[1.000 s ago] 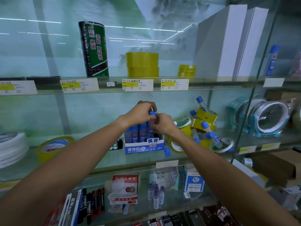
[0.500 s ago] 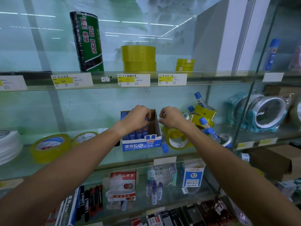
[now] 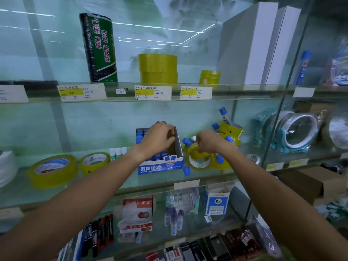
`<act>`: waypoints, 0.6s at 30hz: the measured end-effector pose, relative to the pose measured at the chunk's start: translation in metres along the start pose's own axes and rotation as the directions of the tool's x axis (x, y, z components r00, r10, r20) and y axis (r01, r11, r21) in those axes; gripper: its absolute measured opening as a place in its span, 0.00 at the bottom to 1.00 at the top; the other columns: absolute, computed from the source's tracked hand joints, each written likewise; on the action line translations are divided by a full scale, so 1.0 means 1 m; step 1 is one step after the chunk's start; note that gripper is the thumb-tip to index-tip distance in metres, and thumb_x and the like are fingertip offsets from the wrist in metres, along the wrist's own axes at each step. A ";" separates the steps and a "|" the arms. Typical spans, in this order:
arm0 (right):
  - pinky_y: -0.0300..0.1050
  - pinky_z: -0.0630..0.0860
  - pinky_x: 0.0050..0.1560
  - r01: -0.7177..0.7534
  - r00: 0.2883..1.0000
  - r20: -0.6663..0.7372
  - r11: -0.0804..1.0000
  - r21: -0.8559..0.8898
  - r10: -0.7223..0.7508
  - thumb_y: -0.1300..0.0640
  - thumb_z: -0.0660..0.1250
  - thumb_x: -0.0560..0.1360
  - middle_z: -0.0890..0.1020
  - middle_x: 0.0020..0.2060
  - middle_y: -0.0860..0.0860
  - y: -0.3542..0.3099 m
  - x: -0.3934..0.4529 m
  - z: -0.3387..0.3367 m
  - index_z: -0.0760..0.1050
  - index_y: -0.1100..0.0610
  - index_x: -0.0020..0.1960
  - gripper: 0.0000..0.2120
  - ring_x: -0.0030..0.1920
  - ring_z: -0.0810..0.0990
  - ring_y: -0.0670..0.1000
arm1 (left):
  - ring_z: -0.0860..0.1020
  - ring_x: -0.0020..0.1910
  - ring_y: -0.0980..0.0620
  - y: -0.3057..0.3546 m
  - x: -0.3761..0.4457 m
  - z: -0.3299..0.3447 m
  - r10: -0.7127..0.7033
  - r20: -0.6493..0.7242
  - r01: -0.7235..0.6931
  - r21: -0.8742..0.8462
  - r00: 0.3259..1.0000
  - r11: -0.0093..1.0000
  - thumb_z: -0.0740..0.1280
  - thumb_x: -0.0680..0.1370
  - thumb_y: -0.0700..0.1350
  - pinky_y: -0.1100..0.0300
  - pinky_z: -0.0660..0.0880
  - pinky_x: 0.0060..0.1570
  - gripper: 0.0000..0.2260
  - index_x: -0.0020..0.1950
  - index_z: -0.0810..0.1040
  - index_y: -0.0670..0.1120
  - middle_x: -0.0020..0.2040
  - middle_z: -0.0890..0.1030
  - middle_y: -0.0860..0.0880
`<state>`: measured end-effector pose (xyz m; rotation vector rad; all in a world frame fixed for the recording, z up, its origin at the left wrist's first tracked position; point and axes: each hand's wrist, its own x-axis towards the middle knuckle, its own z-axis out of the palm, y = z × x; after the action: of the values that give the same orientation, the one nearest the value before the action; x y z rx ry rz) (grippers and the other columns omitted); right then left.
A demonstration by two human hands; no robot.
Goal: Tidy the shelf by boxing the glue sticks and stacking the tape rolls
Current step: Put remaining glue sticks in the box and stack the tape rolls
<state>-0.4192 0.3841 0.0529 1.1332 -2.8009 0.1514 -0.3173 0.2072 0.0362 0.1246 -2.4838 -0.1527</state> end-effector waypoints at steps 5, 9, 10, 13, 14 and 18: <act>0.44 0.75 0.43 0.071 0.992 -0.115 0.978 0.194 -0.049 0.53 0.76 0.67 0.81 0.48 0.52 -0.003 -0.008 -0.028 0.78 0.56 0.55 0.18 0.47 0.78 0.52 | 0.75 0.43 0.55 0.013 -0.004 -0.008 -0.021 -0.077 0.007 -0.184 0.997 0.983 0.66 0.77 0.49 0.60 0.72 0.45 0.07 0.47 0.81 0.48 0.43 0.80 0.51; 0.44 0.74 0.46 0.206 0.965 -0.212 0.941 0.267 -0.151 0.58 0.76 0.68 0.79 0.50 0.51 -0.020 -0.023 -0.051 0.75 0.54 0.56 0.19 0.50 0.77 0.52 | 0.79 0.43 0.58 0.021 -0.002 -0.025 -0.127 -0.046 0.090 -0.479 0.991 0.873 0.65 0.78 0.53 0.61 0.76 0.45 0.08 0.51 0.81 0.51 0.47 0.82 0.54; 0.45 0.75 0.48 0.241 0.954 -0.243 0.932 0.272 -0.176 0.58 0.76 0.67 0.79 0.50 0.51 -0.025 -0.025 -0.054 0.75 0.55 0.56 0.19 0.50 0.77 0.52 | 0.79 0.44 0.58 0.021 -0.001 -0.031 -0.158 -0.025 0.121 -0.529 0.987 0.840 0.65 0.78 0.55 0.58 0.78 0.45 0.09 0.52 0.80 0.52 0.48 0.81 0.54; 0.46 0.72 0.50 0.316 0.910 -0.348 0.922 0.224 -0.227 0.57 0.77 0.66 0.77 0.52 0.51 -0.042 -0.022 -0.055 0.73 0.54 0.57 0.22 0.53 0.73 0.52 | 0.78 0.46 0.59 0.020 -0.002 -0.053 -0.183 0.038 0.169 -0.599 0.982 0.783 0.63 0.78 0.57 0.58 0.78 0.44 0.11 0.53 0.80 0.53 0.49 0.80 0.56; 0.46 0.71 0.50 0.338 0.888 -0.391 0.920 0.196 -0.243 0.56 0.78 0.66 0.77 0.52 0.50 -0.048 -0.021 -0.053 0.73 0.53 0.57 0.22 0.53 0.71 0.52 | 0.79 0.46 0.59 0.019 -0.003 -0.059 -0.173 0.038 0.162 -0.587 0.984 0.793 0.63 0.78 0.58 0.58 0.78 0.46 0.11 0.52 0.80 0.53 0.49 0.81 0.56; 0.52 0.71 0.50 0.415 0.787 -0.536 0.905 0.093 -0.306 0.55 0.78 0.64 0.77 0.53 0.51 -0.074 -0.015 -0.042 0.73 0.53 0.56 0.23 0.53 0.70 0.55 | 0.79 0.46 0.52 0.010 -0.010 -0.075 -0.219 0.026 0.202 -0.500 0.975 0.842 0.67 0.74 0.61 0.54 0.74 0.49 0.15 0.41 0.80 0.49 0.43 0.81 0.50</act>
<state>-0.3541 0.3474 0.0960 1.4048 -2.0916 0.6202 -0.2644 0.2119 0.0911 0.1766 -2.3080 -0.8754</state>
